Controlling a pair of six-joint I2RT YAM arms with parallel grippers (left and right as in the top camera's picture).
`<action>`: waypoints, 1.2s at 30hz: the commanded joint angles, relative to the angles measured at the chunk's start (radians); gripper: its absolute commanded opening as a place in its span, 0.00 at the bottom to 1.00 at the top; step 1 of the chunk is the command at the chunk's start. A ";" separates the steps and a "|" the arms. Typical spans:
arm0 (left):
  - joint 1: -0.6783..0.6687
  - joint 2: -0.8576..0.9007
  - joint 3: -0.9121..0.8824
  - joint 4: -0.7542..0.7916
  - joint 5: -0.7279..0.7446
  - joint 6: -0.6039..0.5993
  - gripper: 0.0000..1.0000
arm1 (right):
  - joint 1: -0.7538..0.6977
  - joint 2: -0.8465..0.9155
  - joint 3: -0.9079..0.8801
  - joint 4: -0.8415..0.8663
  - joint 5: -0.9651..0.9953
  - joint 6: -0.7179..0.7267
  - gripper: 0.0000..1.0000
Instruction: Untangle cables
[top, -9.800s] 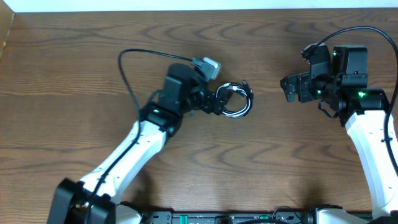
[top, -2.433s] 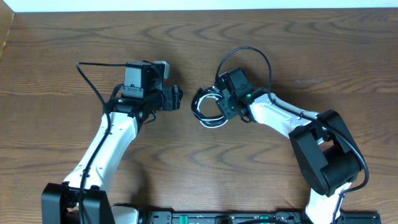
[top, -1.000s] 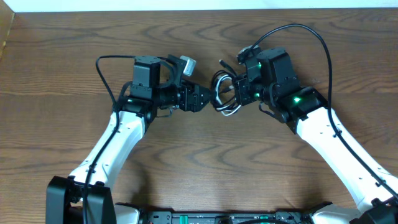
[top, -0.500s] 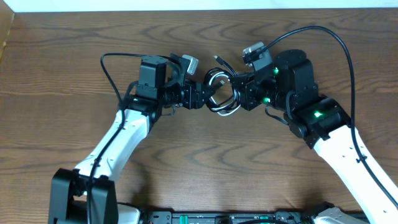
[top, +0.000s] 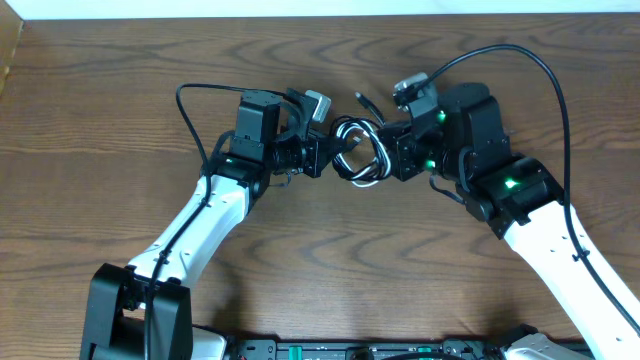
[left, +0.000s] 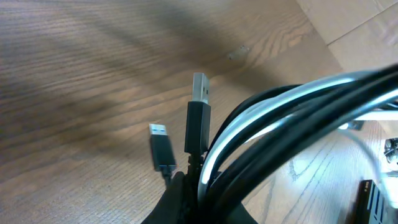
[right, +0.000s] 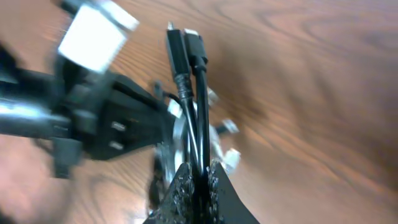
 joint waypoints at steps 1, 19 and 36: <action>0.016 0.007 -0.006 0.004 0.009 0.010 0.08 | -0.007 -0.007 0.013 -0.051 0.240 0.036 0.01; 0.061 0.001 -0.006 0.010 0.146 -0.054 0.08 | -0.022 0.061 0.011 -0.117 0.137 0.036 0.98; 0.061 0.000 -0.006 0.274 0.358 -0.265 0.08 | -0.022 0.249 0.011 -0.001 0.092 0.063 0.38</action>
